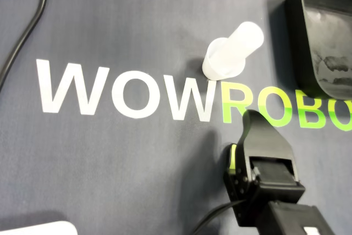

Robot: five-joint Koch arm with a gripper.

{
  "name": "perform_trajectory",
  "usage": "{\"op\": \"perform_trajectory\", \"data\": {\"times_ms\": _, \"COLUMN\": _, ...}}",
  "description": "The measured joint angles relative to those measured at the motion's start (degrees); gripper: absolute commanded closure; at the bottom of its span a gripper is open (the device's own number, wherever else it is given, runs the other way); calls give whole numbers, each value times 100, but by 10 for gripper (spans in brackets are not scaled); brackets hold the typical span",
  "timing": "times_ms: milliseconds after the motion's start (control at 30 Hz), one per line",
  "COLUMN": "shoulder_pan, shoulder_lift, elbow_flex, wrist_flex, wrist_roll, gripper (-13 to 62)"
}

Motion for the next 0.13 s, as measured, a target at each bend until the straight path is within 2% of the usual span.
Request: {"op": "perform_trajectory", "data": {"times_ms": 133, "shoulder_pan": 0, "shoulder_lift": 0, "elbow_flex": 0, "wrist_flex": 0, "wrist_roll": 0, "gripper": 148}}
